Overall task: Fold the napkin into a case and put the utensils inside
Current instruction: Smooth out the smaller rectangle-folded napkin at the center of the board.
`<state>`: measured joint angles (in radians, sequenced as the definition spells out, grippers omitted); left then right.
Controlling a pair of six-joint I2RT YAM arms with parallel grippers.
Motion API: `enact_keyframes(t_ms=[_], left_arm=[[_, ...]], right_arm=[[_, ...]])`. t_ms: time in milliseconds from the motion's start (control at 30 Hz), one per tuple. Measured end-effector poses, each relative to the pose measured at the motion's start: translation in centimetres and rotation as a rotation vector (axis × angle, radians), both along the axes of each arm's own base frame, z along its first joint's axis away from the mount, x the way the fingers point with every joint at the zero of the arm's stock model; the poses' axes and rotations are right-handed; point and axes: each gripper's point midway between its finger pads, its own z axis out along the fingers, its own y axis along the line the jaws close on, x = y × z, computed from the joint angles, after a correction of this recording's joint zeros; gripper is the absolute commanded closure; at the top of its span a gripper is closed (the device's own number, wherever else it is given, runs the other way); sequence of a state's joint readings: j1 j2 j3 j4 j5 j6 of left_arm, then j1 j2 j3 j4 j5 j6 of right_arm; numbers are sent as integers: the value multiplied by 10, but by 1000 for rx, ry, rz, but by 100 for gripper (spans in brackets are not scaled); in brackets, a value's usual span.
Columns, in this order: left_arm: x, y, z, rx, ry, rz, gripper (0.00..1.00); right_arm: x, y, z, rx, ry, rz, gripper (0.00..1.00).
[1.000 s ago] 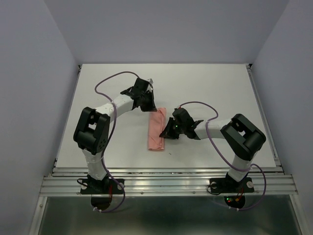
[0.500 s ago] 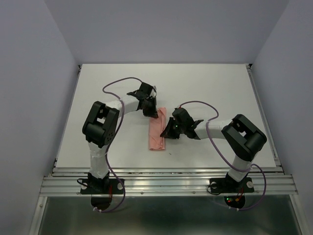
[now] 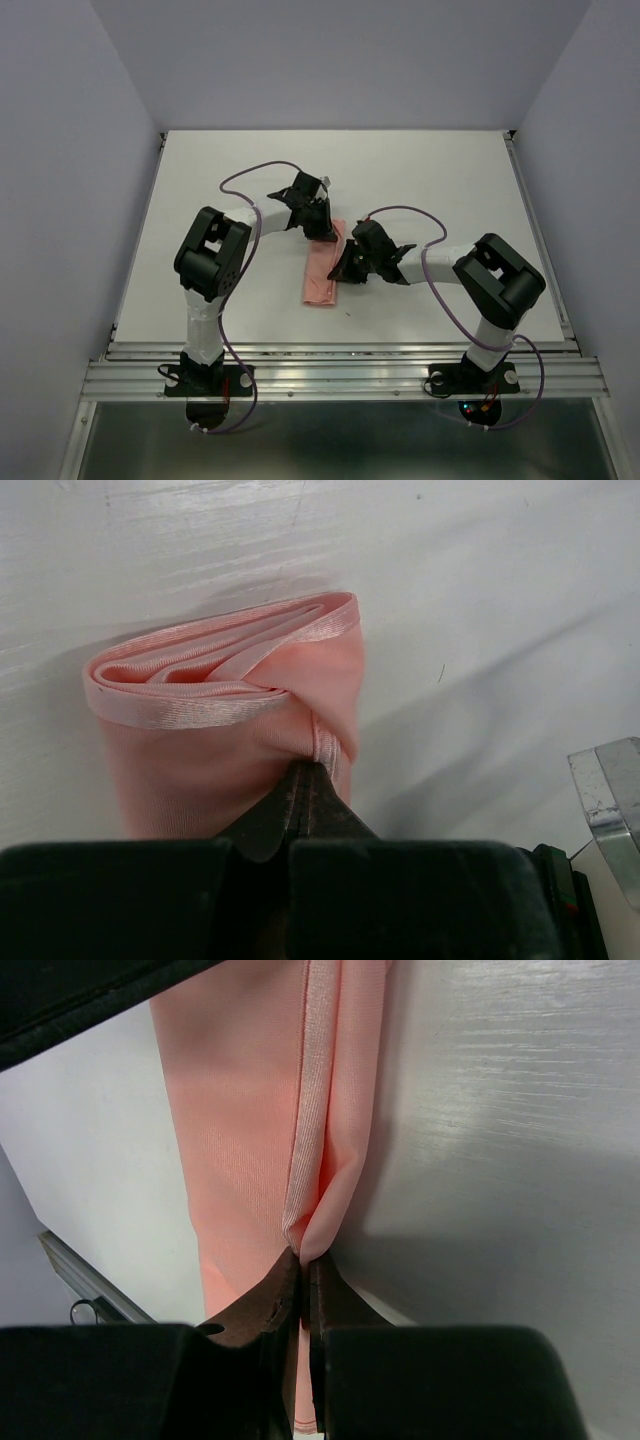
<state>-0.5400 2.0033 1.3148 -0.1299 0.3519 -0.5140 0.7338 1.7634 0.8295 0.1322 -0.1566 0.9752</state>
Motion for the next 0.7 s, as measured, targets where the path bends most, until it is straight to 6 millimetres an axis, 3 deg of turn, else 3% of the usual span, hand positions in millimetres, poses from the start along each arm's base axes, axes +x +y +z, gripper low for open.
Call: enact_keyframes(t_ms=[567,667,700], left_arm=[[3,-17,-5,-79,9,-18,100],[5,-17,-4,-78,-4,-14,100],[7,-16,-4,-74,-13,-9,100]], right_arm=[[2,-1,1,-11,-10,-1,98],[2,-1,1,-14,-15,5,88],[2,-1,2,-15,-19,9,72]])
